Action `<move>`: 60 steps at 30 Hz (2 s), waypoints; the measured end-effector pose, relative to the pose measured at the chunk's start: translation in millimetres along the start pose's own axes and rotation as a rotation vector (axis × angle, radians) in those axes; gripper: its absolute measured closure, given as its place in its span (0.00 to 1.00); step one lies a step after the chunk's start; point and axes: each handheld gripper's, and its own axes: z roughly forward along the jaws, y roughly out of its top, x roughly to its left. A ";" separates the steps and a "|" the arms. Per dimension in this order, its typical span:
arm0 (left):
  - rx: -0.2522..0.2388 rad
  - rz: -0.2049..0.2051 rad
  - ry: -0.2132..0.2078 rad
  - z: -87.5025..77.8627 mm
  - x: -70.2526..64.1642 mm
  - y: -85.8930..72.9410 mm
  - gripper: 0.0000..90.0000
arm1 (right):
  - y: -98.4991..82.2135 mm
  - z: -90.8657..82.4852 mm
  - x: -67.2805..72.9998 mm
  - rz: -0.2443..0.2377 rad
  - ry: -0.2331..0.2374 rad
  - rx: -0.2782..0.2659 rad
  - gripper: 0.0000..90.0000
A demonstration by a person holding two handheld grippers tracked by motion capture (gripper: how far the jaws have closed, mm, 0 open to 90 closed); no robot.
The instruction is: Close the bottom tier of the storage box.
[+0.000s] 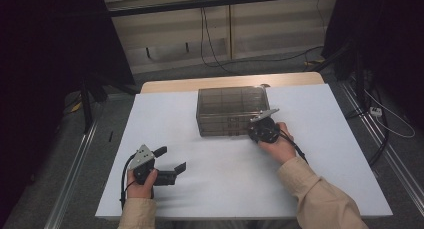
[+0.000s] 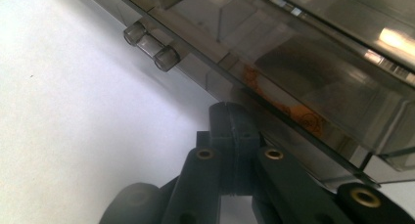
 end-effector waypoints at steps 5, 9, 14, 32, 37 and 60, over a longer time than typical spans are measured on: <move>0.001 0.002 -0.001 0.2 -0.3 -0.1 0.03 | 0.3 2.5 0.5 0.005 -0.001 -0.003 1.00; 0.002 0.004 -0.002 -0.3 -0.6 -0.2 0.03 | 0.9 3.2 -0.9 0.003 0.002 -0.005 1.00; 0.006 0.004 -0.005 -0.7 -1.4 -0.2 0.03 | 1.2 4.1 -0.9 0.005 -0.005 -0.010 1.00; 0.013 0.007 0.001 -3.0 -2.0 -1.4 0.03 | 1.8 2.7 -4.8 0.002 -0.012 -0.007 1.00; 0.009 0.004 -0.002 -3.7 -2.6 -1.4 0.03 | 2.8 2.3 -2.6 0.003 -0.012 -0.019 1.00; 0.012 0.005 0.003 -5.1 -2.3 -2.5 0.03 | 3.8 -10.5 6.4 0.031 0.057 -0.058 0.66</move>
